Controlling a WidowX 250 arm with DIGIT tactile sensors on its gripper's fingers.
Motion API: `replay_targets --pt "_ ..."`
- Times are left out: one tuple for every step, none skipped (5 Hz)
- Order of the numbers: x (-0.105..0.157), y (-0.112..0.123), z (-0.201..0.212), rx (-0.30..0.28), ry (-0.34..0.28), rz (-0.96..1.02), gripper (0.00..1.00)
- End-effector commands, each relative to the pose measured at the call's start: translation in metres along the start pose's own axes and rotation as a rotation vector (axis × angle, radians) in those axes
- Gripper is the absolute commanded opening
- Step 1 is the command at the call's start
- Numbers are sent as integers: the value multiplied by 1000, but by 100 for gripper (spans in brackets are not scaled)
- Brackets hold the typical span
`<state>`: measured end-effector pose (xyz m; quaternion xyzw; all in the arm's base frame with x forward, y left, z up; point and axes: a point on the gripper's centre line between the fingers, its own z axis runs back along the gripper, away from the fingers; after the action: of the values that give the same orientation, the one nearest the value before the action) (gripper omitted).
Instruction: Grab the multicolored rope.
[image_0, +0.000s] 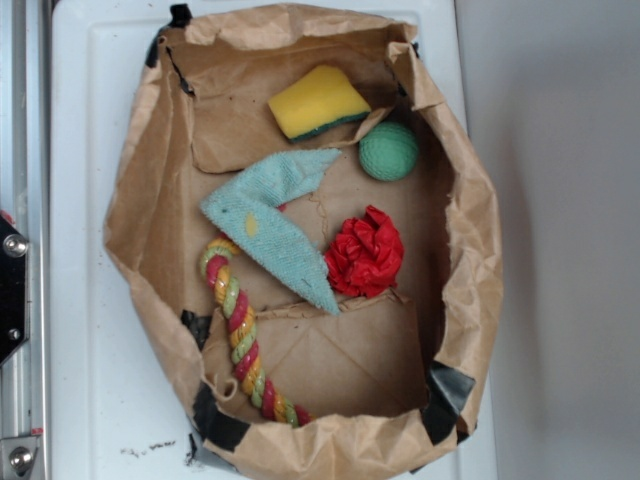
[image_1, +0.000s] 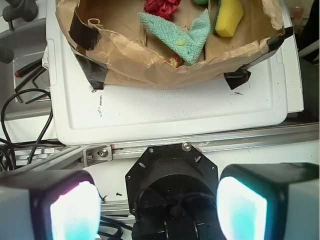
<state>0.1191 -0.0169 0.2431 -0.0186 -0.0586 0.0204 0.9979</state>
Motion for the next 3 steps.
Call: replay_targets --pt "0 0 0 0 0 0 100" --pt "31 -3 -13 -8 -46 15 100" --pt "74 4 -32 -21 -74 30 100"
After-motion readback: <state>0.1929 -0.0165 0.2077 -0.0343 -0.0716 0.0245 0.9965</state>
